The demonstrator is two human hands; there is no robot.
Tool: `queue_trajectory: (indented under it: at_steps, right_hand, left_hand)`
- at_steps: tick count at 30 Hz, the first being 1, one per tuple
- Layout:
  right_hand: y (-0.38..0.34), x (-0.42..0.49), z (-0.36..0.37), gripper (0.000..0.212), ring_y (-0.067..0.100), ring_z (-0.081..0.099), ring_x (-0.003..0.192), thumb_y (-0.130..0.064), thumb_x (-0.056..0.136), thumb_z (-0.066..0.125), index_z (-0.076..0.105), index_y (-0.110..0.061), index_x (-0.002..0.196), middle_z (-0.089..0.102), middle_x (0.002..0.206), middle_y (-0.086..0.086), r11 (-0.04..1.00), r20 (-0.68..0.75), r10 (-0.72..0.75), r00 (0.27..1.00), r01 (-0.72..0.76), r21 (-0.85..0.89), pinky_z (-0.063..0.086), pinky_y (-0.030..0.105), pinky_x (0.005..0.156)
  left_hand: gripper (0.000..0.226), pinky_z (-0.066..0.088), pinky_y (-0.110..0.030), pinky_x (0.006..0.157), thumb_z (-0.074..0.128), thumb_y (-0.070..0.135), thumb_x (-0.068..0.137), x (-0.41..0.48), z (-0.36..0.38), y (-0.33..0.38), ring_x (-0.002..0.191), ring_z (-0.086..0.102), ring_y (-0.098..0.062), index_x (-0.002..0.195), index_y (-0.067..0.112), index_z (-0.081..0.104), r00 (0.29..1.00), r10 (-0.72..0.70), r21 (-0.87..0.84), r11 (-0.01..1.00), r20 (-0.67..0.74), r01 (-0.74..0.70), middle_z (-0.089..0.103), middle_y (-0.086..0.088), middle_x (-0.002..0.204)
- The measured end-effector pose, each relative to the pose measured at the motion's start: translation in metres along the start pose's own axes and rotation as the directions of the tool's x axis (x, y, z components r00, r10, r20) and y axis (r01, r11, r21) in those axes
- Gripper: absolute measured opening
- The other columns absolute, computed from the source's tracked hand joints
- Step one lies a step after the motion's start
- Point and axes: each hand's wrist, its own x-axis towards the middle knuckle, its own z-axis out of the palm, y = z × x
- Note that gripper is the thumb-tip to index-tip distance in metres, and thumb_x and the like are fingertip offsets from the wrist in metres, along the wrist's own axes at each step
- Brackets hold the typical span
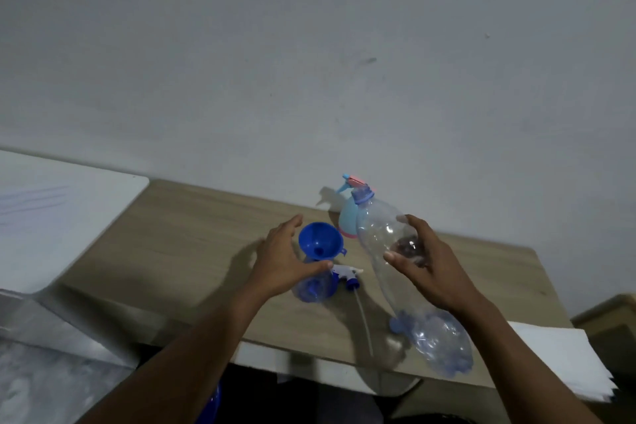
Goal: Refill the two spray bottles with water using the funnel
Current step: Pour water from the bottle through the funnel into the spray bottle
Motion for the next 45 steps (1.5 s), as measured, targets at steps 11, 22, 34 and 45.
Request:
queue_trajectory:
  at_steps: [11, 22, 34, 45]
  right_hand:
    - [-0.015, -0.012, 0.005, 0.08, 0.007, 0.067, 0.075, -0.076, 0.073, 0.062, 0.044, -0.033, 0.138, 0.068, 0.085, -0.006, 0.947, 0.141, 0.117, 0.983, -0.068, -0.313, 0.058, 0.03, 0.072]
    - [-0.027, -0.009, 0.007, 0.084, 0.005, 0.065, 0.081, -0.077, 0.075, 0.058, 0.034, -0.037, 0.144, 0.067, 0.095, -0.006, 0.833, 0.237, 0.319, 0.918, -0.152, -0.532, 0.058, 0.03, 0.078]
    - [-0.035, 0.007, 0.006, 0.082, 0.006, 0.066, 0.079, -0.075, 0.078, 0.059, 0.034, -0.035, 0.146, 0.069, 0.09, -0.006, 0.766, 0.268, 0.392, 0.88, -0.151, -0.624, 0.057, 0.031, 0.079]
    - [-0.037, 0.014, 0.005, 0.082, 0.008, 0.065, 0.084, -0.076, 0.078, 0.058, 0.036, -0.034, 0.144, 0.07, 0.096, -0.005, 0.724, 0.273, 0.431, 0.86, -0.149, -0.674, 0.057, 0.034, 0.083]
  left_hand:
    - [0.067, 0.051, -0.041, 0.092, 0.078, 0.064, 0.052, 0.02, 0.0, -0.022, 0.095, 0.064, -0.004, 0.113, 0.042, 0.059, 0.986, 0.153, -0.023, 0.988, 0.06, -0.152, 0.068, 0.023, 0.1]
    - [0.076, 0.05, -0.042, 0.092, 0.075, 0.069, 0.045, 0.031, 0.0, -0.032, 0.095, 0.063, -0.01, 0.113, 0.038, 0.063, 0.987, 0.153, -0.056, 0.987, 0.037, -0.151, 0.068, 0.02, 0.097]
    - [0.078, 0.042, -0.04, 0.097, 0.082, 0.065, 0.054, 0.035, 0.003, -0.033, 0.102, 0.06, -0.009, 0.123, 0.037, 0.06, 0.988, 0.15, -0.003, 0.989, 0.04, -0.15, 0.067, 0.019, 0.106]
    - [0.078, 0.041, -0.04, 0.098, 0.082, 0.065, 0.054, 0.037, 0.003, -0.032, 0.102, 0.059, -0.009, 0.123, 0.036, 0.06, 0.989, 0.143, 0.018, 0.989, 0.029, -0.144, 0.067, 0.018, 0.108]
